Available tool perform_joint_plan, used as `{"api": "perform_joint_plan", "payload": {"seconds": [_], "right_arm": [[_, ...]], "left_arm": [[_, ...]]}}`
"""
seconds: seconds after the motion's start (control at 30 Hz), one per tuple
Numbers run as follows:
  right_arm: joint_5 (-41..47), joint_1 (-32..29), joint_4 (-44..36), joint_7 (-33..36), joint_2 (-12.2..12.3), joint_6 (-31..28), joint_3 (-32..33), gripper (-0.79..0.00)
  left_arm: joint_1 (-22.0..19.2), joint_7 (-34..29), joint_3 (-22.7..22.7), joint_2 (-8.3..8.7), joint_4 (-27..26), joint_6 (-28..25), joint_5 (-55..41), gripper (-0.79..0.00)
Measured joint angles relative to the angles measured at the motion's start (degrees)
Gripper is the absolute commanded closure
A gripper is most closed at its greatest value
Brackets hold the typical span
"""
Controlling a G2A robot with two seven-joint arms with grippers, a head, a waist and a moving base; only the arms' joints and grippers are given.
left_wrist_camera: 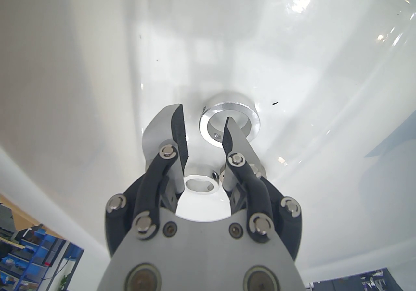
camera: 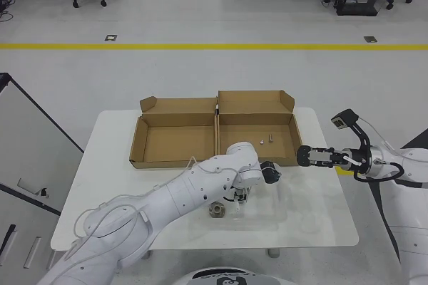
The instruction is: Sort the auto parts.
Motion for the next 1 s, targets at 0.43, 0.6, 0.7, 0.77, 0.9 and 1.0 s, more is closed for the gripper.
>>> {"api": "perform_joint_plan", "payload": {"seconds": [0.43,0.6,0.7,0.77,0.9,1.0], "right_arm": [[0.0,0.0,0.0,0.0,0.0,0.0,0.0,-0.785],[0.0,0.0,0.0,0.0,0.0,0.0,0.0,-0.785],[0.0,0.0,0.0,0.0,0.0,0.0,0.0,-0.785],[0.0,0.0,0.0,0.0,0.0,0.0,0.0,-0.785],[0.0,0.0,0.0,0.0,0.0,0.0,0.0,-0.785],[0.0,0.0,0.0,0.0,0.0,0.0,0.0,-0.785]], "left_arm": [[0.3,1.4,-0.1,-0.7,2.8,-1.2,0.1,0.0],[0.4,3.0,-0.4,-0.97,3.7,-1.7,0.1,0.0],[0.3,4.0,-1.0,-0.93,3.2,-1.9,-0.2,0.0],[0.2,3.7,-1.8,-0.64,1.8,-1.6,-0.3,0.0],[0.4,1.1,-4.0,0.68,-3.1,-0.4,-0.3,0.0],[1.5,-1.9,-6.2,2.29,-9.1,0.8,0.6,0.0]]}}
